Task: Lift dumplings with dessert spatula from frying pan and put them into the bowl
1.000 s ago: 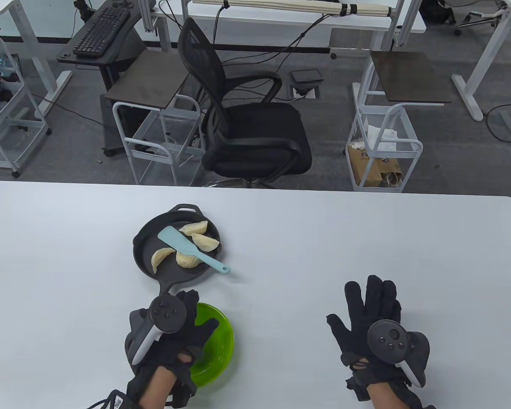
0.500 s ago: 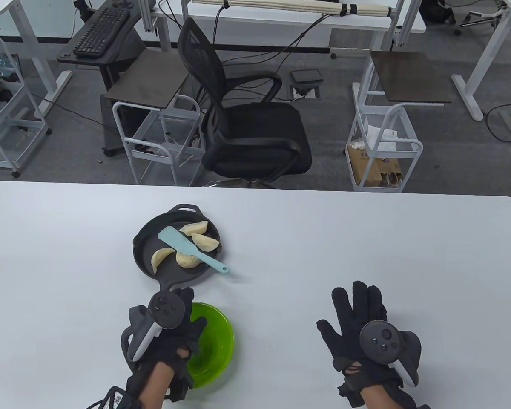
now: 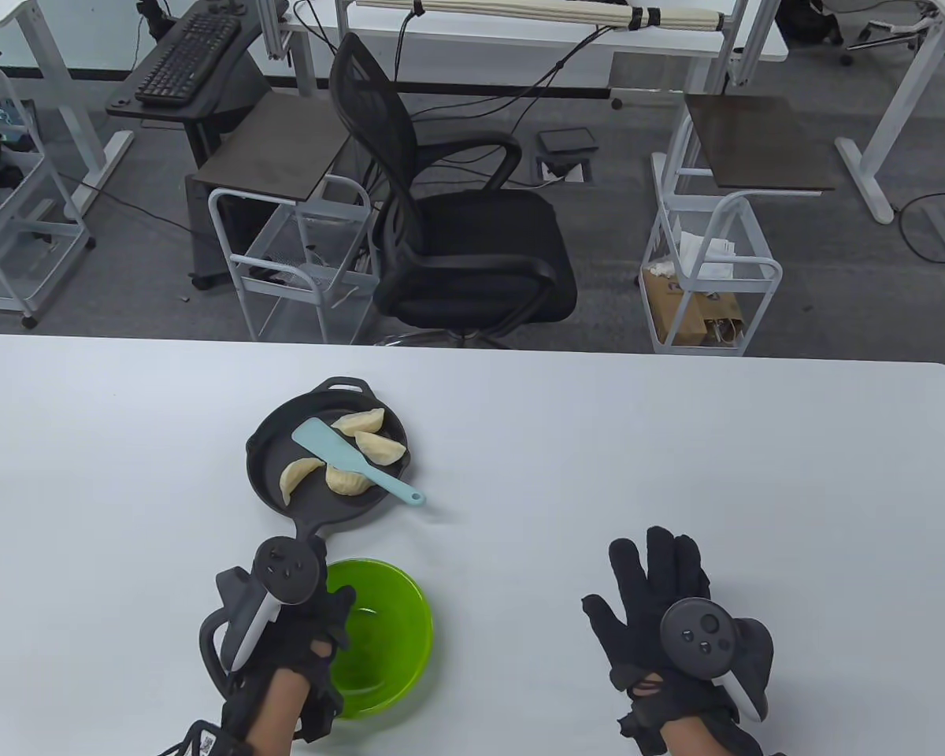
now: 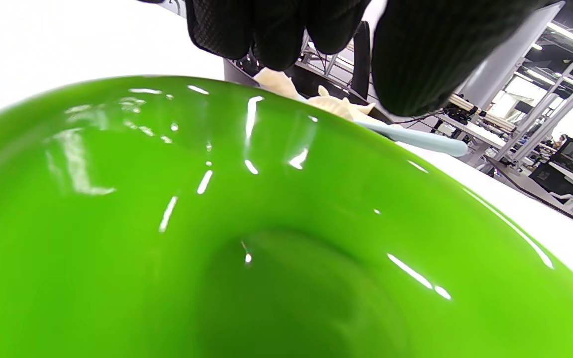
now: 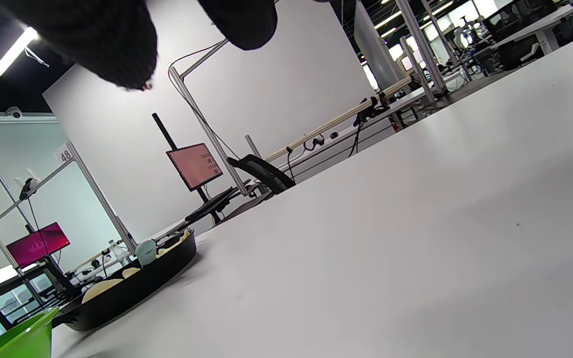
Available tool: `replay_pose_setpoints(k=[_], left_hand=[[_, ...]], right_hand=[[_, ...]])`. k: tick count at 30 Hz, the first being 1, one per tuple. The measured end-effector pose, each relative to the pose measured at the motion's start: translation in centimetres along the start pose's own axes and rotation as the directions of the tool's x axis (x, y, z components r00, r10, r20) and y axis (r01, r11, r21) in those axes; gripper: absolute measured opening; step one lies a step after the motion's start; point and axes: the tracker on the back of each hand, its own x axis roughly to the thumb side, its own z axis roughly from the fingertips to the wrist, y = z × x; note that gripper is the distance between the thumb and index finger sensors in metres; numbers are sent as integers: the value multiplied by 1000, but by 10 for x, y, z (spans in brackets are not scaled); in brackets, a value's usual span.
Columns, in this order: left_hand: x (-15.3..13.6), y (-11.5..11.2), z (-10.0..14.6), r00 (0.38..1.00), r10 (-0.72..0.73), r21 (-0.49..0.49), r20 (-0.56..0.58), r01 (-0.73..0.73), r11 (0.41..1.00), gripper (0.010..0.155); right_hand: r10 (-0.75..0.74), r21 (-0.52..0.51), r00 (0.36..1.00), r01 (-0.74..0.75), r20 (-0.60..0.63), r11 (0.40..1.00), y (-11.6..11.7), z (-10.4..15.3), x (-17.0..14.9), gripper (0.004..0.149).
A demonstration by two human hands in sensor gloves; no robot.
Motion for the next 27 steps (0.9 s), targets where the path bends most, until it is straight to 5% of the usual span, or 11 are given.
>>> replay_pose_setpoints(k=[13,27], left_hand=[[-13,4,-6,989,-62,-18,-135,60,998,70],[-10,-9,-17,978,-158,-46,-136,153,987,64]], right_hand=[[0,61,999,3,-46,998,5,-6,-10,72],[-4,106,998,11,-61,994,13,-10,-13,72]])
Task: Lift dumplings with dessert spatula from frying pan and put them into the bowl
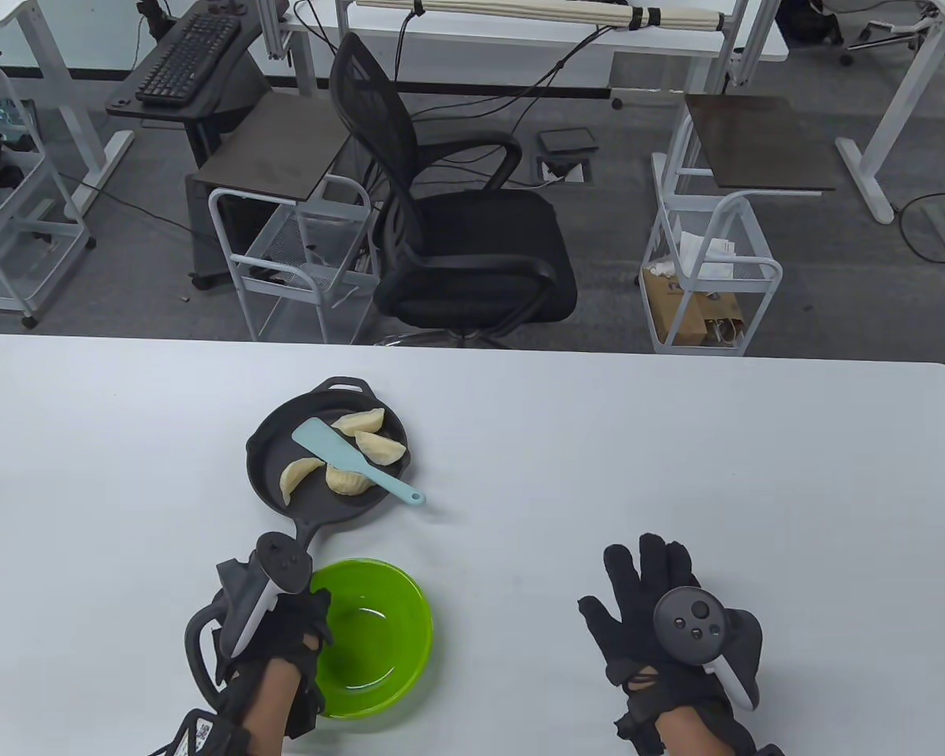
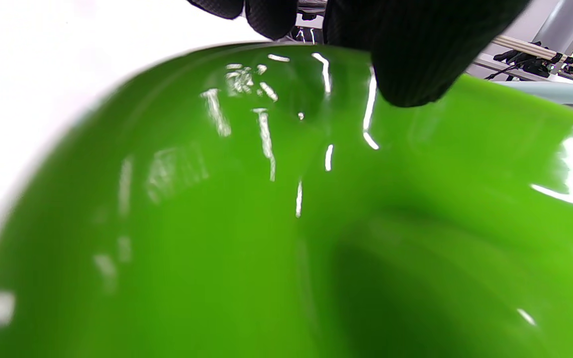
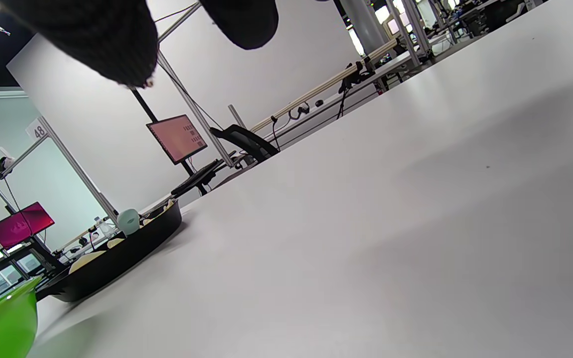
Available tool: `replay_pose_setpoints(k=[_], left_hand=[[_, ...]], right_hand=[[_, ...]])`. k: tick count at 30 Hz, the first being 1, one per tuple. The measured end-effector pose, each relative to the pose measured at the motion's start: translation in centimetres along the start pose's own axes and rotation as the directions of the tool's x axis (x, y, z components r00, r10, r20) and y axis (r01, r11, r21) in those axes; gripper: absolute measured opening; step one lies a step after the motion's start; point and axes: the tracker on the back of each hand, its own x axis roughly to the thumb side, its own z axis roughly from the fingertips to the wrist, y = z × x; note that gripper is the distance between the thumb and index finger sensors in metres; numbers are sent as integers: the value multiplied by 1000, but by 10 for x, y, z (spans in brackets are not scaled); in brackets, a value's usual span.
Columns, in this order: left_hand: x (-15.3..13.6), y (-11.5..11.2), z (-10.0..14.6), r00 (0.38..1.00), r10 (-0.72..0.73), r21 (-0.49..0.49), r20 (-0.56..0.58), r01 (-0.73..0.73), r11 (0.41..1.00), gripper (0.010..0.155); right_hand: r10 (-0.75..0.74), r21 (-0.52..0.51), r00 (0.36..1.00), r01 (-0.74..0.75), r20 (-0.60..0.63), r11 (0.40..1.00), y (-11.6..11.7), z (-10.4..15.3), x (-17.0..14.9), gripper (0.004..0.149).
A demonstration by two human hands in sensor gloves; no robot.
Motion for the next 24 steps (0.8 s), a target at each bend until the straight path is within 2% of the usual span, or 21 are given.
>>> replay_pose_setpoints(k=[3,13,16,24], left_hand=[[1,-1,0,1000,-18,20,0,18,1000,61],[2,-2,1,1000,-19,-5,3,19,1000,51],[4,0,6,1000,-18,32,8,18,999,50],[6,5,15,1000,13,39,22,-13,999,49]], right_hand=[[-8,13,1000,8,-2,1000,1,-1,-1,72],[-36,11,999,36,5,999,2,-1,-1,72],[-36,8,999,36,8,999,2,0,-1,72],[-58,-6,998,58,8,998,0,1,-3,71]])
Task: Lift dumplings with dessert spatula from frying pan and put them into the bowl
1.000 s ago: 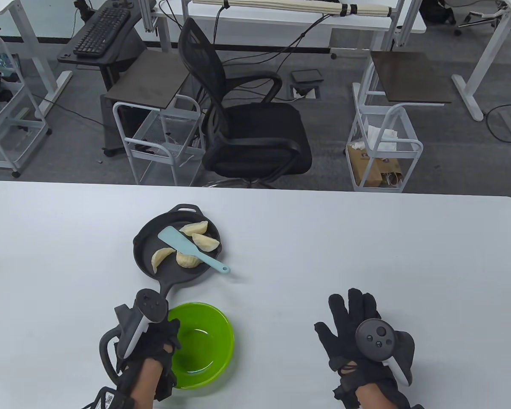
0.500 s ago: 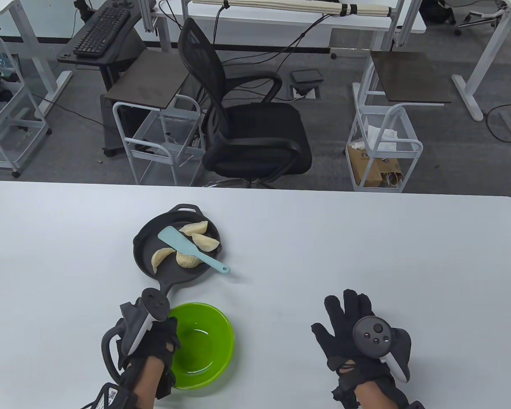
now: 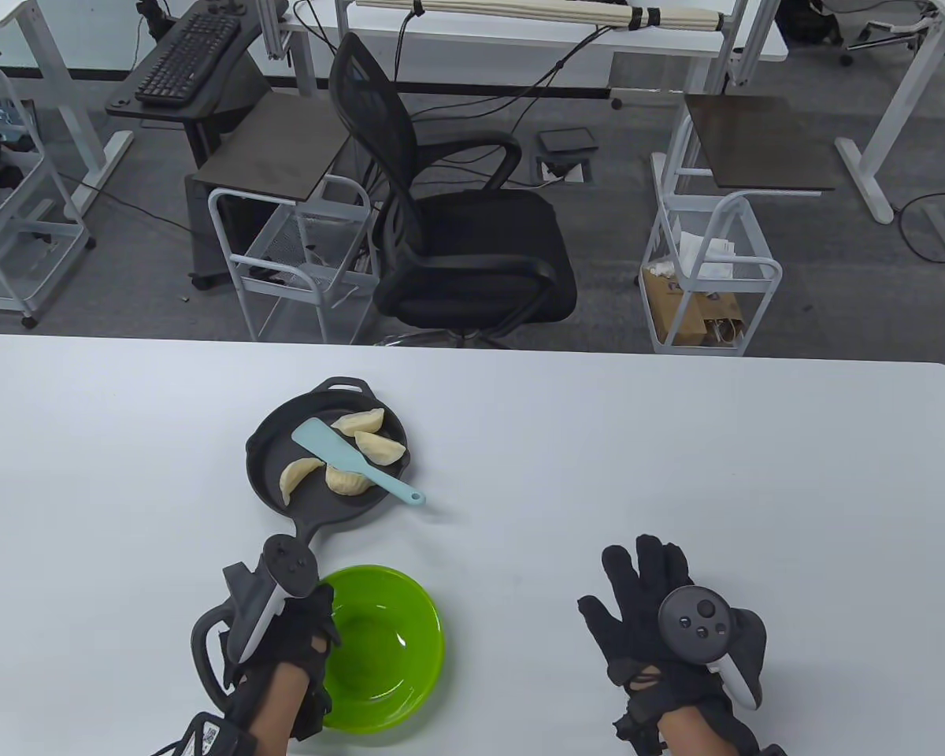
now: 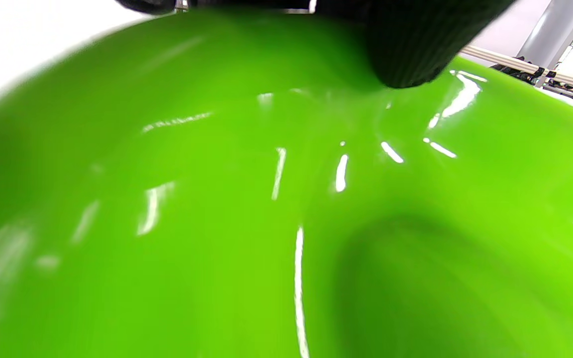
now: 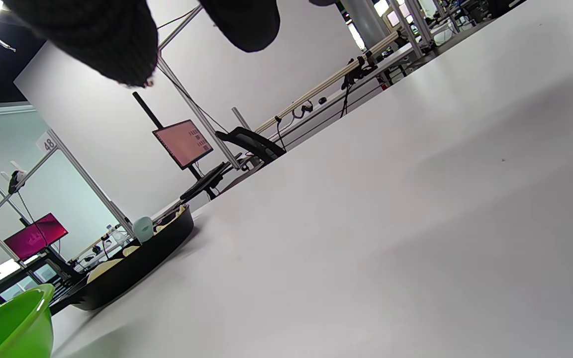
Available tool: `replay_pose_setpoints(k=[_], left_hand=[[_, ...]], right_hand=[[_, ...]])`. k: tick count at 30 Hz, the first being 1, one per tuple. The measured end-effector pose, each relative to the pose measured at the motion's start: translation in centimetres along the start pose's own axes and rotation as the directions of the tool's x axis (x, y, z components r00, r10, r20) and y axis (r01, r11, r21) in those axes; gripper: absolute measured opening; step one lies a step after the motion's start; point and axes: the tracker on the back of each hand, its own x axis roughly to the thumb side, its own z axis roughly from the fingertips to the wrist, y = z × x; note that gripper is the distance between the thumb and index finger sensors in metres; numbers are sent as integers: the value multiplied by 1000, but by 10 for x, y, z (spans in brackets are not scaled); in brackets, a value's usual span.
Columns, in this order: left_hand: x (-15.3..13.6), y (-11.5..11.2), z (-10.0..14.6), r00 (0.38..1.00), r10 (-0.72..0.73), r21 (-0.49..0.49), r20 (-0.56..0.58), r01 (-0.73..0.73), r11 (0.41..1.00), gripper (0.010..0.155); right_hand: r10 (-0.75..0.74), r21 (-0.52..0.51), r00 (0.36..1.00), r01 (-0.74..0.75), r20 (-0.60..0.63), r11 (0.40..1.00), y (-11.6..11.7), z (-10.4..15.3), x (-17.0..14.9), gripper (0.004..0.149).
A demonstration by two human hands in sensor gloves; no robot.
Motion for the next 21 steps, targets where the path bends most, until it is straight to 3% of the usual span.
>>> replay_pose_setpoints(k=[9,21], left_hand=[[3,7,9,999,38,-1,15,-38,999,48],[4,-5,1,994,98,-136,57,-90,987,47]], right_hand=[[-24,-10,1000,24,1,1000,-2,0,-2,71],[-45,-7,999,45,4,999,-3,0,-2,71]])
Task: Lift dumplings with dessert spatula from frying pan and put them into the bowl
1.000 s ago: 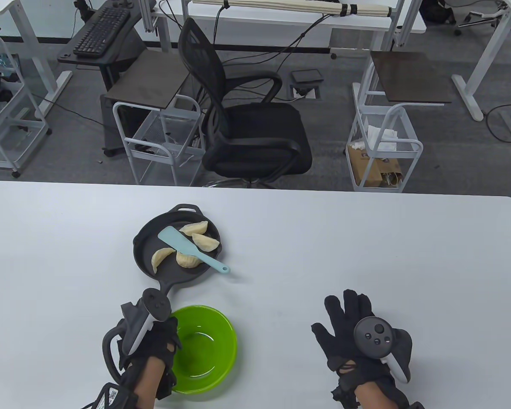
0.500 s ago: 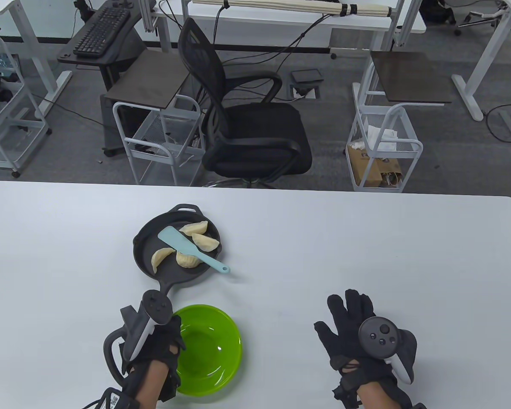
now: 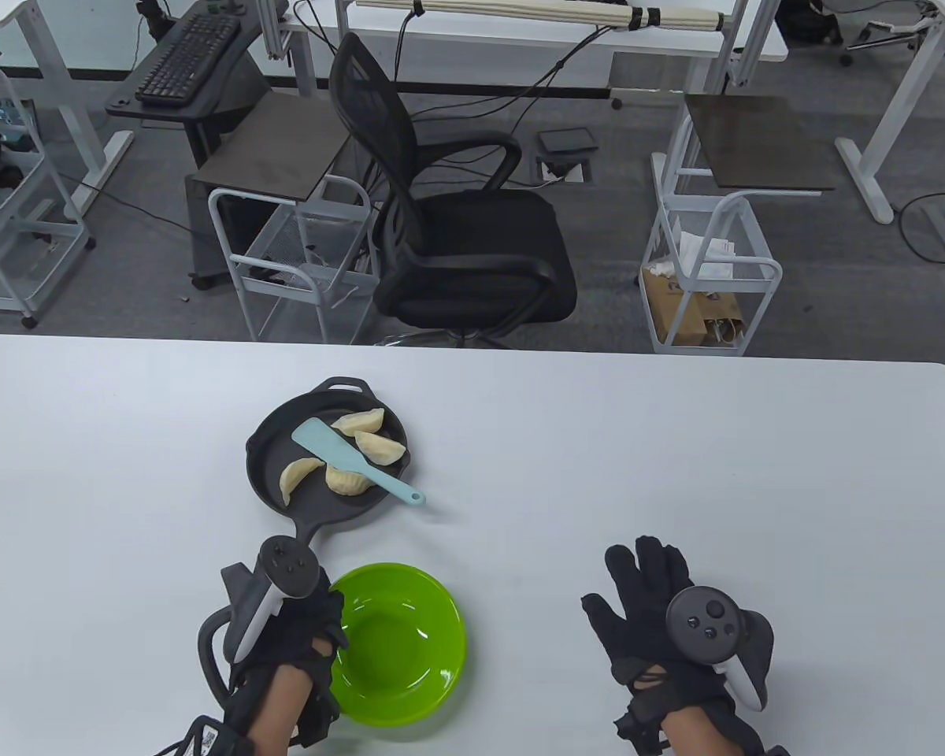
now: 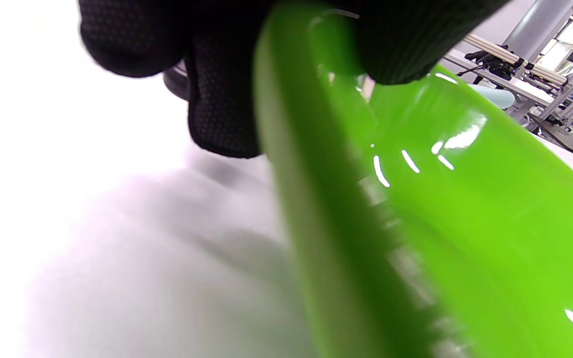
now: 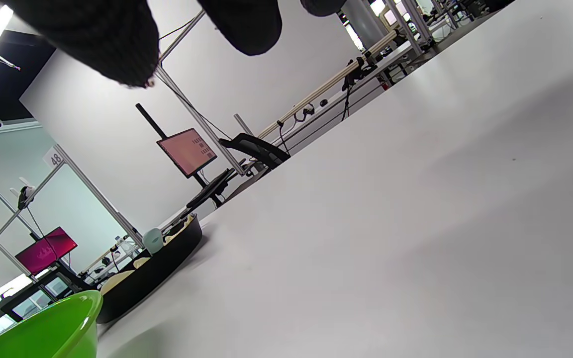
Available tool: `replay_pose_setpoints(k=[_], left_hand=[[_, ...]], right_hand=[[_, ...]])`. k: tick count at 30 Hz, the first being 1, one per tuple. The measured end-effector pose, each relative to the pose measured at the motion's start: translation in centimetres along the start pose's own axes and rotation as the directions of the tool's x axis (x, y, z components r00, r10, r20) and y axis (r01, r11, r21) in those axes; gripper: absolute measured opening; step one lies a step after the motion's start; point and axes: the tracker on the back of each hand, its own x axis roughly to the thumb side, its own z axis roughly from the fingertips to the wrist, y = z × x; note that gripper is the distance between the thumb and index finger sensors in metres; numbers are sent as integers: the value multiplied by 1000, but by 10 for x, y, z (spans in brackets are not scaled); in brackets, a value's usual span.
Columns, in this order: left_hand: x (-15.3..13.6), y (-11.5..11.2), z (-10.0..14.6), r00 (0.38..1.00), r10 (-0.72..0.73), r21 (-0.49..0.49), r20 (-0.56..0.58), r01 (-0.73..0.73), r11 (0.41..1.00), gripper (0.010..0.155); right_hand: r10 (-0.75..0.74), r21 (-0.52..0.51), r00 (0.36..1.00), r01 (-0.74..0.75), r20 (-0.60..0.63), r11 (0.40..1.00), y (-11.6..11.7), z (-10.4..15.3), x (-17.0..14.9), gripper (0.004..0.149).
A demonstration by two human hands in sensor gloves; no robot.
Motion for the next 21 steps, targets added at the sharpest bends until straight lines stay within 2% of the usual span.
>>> replay_pose_setpoints(k=[10,21], left_hand=[[-1,-9,-6,993,109,-135,45,-103,986,48],[0,-13,-7,979,194,-183,65,-180,967,50]], right_hand=[[-33,3,999,33,1,999,0,1,0,71],[-107,12,994,107,-9,994,0,1,-2,71]])
